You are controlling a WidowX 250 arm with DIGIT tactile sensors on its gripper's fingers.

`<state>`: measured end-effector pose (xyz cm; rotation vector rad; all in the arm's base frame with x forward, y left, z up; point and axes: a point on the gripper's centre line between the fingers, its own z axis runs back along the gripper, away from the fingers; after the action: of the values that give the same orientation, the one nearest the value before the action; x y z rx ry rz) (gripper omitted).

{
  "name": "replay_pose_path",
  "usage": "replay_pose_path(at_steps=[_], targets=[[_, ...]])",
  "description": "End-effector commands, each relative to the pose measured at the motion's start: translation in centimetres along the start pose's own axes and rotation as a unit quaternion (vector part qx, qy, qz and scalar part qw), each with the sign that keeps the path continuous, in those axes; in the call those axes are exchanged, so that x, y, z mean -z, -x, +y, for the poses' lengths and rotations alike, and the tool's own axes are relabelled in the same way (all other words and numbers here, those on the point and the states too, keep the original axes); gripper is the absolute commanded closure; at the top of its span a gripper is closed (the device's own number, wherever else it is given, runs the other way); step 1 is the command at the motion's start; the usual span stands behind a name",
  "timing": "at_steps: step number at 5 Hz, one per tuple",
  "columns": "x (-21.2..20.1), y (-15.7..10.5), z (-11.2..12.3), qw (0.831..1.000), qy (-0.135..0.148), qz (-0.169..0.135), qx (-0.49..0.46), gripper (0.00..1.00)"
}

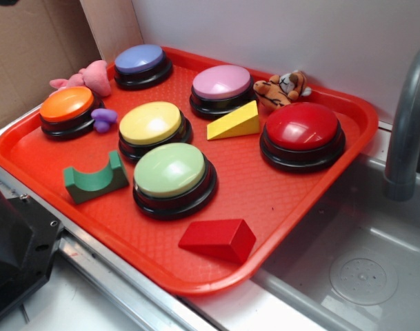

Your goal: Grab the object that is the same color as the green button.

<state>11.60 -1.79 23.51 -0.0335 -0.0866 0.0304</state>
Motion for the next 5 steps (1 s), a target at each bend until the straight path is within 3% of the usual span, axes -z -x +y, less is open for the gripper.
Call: replay_pose_path(at_steps=[1, 2, 3, 5], targets=[[0.0, 0.0, 0.0, 1.000, 0.000, 0.000, 0.000, 0.00], [2.6, -0.9, 0.5, 0.998, -0.044, -0.024, 0.028, 0.00], [6.6, -1.7, 1.3, 0.995, -0.035, 0.032, 0.087, 0.00], [14.5, -2.1, 3.0, 0.980, -0.039, 0.071, 0.181, 0.00]])
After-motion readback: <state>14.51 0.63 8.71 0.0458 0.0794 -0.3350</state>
